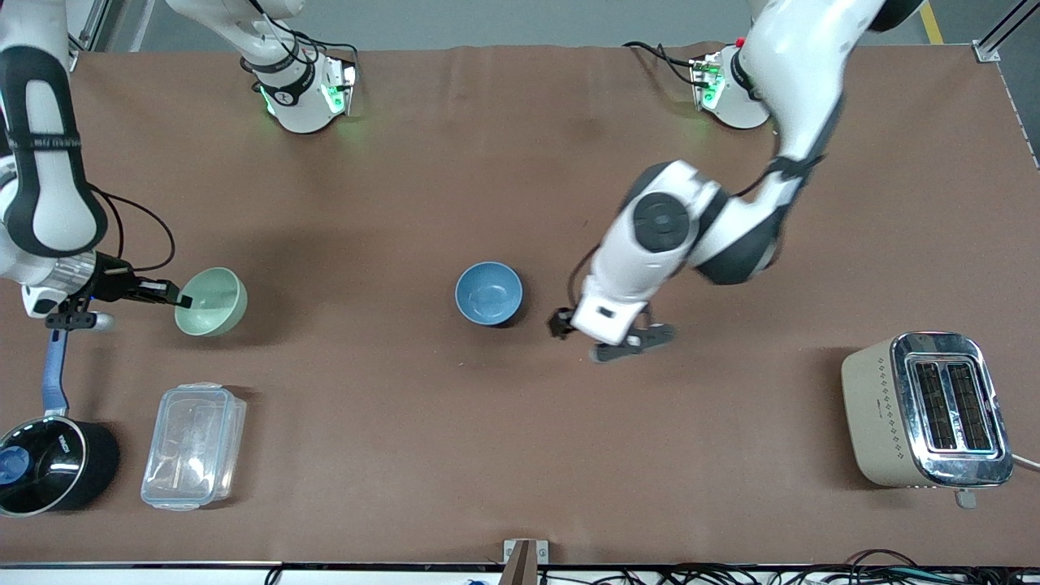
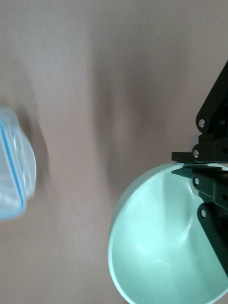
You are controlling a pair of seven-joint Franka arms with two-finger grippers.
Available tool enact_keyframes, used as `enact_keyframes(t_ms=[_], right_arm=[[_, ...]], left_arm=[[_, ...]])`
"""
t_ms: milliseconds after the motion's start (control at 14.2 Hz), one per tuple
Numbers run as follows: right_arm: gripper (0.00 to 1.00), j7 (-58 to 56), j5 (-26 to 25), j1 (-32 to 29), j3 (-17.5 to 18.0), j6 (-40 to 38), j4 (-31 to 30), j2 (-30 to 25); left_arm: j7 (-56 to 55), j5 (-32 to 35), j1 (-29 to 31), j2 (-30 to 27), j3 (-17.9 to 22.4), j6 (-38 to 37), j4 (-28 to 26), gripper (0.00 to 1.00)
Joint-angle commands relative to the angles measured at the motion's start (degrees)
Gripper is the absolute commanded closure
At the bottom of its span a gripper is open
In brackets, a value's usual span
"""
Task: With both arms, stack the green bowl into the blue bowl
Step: 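Set the blue bowl mid-table while the right gripper grasps the green bowl, then carry the green bowl over the blue bowl while the left gripper withdraws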
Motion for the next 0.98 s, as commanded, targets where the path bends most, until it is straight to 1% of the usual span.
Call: enact_keyframes(t_ms=[0,211,422,562,633,773,844,914], right_arm=[[0.98,13.71,-5.16,0.30,7.51,-0.63,-3.08,-6.55],[0.98,29.17,-7.81,0.38,16.82,-0.54,-3.70,-8.50],[0.98,44.29,-7.81,0.38,27.45,0.51,-3.62,-8.59],[0.98,53.78,-8.07,0.47,33.61,4.10,-3.79,-8.06],[0.98,57.57,-8.16,0.47,36.16,5.42,-3.70,-7.45],[0.99,64.17,-8.16,1.00,40.82,11.03,-3.79,-4.21],[0.99,67.25,-8.25,1.44,42.33,13.58,-3.79,-2.45],[0.99,69.46,-8.25,1.87,43.56,16.39,-3.79,-0.70]], left_arm=[[8.87,0.97,6.37,-8.13,-0.19,-7.08,-2.36,0.00],[17.84,0.97,13.67,-13.59,-0.62,-12.81,-2.36,0.00],[28.04,0.88,17.46,-19.03,-0.54,-18.78,-2.53,0.00],[33.06,0.70,19.74,-21.68,-0.54,-22.65,-2.88,0.00],[35.17,0.62,20.63,-22.73,-0.54,-23.37,-2.88,0.00],[38.61,0.18,22.21,-25.11,-0.54,-25.91,-3.15,0.00],[39.92,-0.09,22.13,-26.42,0.07,-26.62,-3.32,0.00],[42.20,-0.35,21.17,-27.83,2.69,-27.32,-3.85,0.00]])
